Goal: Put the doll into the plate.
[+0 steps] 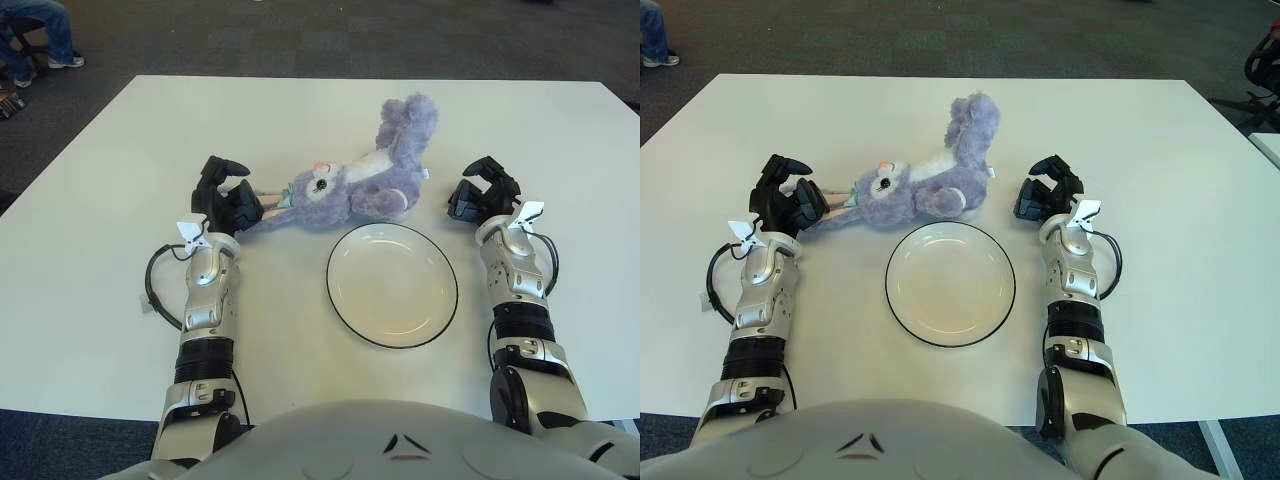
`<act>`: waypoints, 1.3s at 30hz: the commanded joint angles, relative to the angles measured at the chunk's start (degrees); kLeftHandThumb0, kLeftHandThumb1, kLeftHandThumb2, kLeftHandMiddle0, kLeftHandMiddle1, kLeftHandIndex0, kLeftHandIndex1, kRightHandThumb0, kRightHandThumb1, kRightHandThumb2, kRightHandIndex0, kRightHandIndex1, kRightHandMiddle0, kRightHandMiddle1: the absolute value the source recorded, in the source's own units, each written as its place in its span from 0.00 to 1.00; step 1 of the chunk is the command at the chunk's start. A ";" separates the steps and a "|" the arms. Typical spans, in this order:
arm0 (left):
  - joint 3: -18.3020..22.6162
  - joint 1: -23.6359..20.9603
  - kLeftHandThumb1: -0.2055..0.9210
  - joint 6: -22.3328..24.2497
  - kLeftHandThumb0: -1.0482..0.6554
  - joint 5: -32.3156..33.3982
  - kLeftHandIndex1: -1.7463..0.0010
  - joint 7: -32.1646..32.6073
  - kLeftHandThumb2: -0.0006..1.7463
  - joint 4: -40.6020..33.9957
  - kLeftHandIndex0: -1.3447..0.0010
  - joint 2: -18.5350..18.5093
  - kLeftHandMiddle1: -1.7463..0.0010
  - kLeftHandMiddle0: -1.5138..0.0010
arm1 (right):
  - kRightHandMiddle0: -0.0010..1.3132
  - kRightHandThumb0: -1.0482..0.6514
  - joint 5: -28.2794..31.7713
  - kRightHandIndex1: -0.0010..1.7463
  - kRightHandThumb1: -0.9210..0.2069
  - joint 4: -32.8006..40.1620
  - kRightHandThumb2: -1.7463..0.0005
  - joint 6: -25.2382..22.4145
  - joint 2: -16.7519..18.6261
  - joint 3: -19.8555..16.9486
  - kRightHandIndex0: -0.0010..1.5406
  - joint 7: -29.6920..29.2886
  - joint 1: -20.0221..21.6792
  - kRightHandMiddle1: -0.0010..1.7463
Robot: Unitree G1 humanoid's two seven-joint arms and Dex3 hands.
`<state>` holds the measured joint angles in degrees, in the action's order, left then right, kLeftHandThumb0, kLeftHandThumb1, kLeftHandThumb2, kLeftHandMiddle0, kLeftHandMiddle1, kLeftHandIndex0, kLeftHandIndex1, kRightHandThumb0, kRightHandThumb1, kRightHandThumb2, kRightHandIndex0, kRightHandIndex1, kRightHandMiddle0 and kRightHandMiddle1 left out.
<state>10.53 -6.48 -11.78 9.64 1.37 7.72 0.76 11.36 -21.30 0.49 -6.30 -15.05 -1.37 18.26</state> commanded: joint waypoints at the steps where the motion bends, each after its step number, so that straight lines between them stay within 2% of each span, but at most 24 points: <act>1: 0.01 1.32 0.58 0.19 0.36 -0.14 0.00 -0.09 0.66 1.12 0.62 0.18 0.00 0.27 | 0.49 0.61 -0.12 1.00 0.83 -0.58 0.02 -1.67 0.09 -0.09 0.55 -0.40 -1.24 1.00; 19: 0.19 1.36 0.58 0.35 0.36 0.04 0.00 -0.03 0.66 1.12 0.62 0.13 0.00 0.27 | 0.49 0.61 -0.31 1.00 0.84 -0.65 0.02 -1.55 -0.08 0.04 0.56 -0.01 -1.31 1.00; 25: 0.52 1.31 0.61 0.50 0.36 1.38 0.00 -0.73 0.64 1.08 0.64 0.30 0.00 0.28 | 0.49 0.61 -0.23 1.00 0.84 -0.68 0.02 -1.57 -0.12 0.02 0.56 0.19 -1.30 1.00; 26: 0.54 1.27 0.63 0.22 0.37 1.52 0.00 -0.95 0.62 1.18 0.66 0.22 0.00 0.29 | 0.49 0.61 -0.20 1.00 0.84 -0.68 0.02 -1.59 -0.12 0.00 0.56 0.21 -1.30 1.00; 28: 0.38 1.24 0.75 -0.71 0.38 1.09 0.00 -1.26 0.52 1.46 0.72 -0.10 0.00 0.31 | 0.50 0.61 -0.16 1.00 0.84 -0.67 0.02 -1.62 -0.11 -0.01 0.56 0.24 -1.28 1.00; 30: -0.08 1.29 0.90 -2.19 0.40 -0.38 0.00 -1.43 0.39 1.88 0.80 -0.71 0.00 0.37 | 0.50 0.61 -0.12 1.00 0.85 -0.67 0.01 -1.65 -0.09 -0.03 0.56 0.28 -1.26 1.00; 32: -0.67 1.32 0.95 -3.91 0.40 -2.20 0.00 -1.66 0.35 2.37 0.83 -1.54 0.02 0.47 | 0.50 0.61 -0.06 1.00 0.85 -0.65 0.01 -1.70 -0.08 -0.04 0.57 0.34 -1.24 1.00; 35: -1.29 1.28 0.98 -6.36 0.28 -4.08 0.25 -2.08 0.38 3.22 0.94 -2.49 0.20 0.59 | 0.50 0.61 0.02 1.00 0.86 -0.64 0.01 -1.78 -0.07 -0.07 0.57 0.37 -1.23 1.00; 36: -1.58 1.24 0.99 -7.90 0.26 -4.89 0.30 -2.42 0.38 3.80 0.96 -3.00 0.24 0.61 | 0.51 0.61 0.04 1.00 0.86 -0.60 0.01 -1.86 -0.04 -0.10 0.57 0.30 -1.22 1.00; 39: -2.07 1.14 1.00 -10.79 0.20 -6.32 0.54 -2.93 0.40 5.01 0.99 -3.90 0.45 0.70 | 0.51 0.61 0.06 1.00 0.87 -0.54 0.00 -2.00 0.03 -0.15 0.57 0.13 -1.21 1.00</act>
<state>8.93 -6.87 -19.51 5.00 -0.75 9.80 -2.17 11.28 -21.20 0.22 -6.31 -15.05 -1.12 18.26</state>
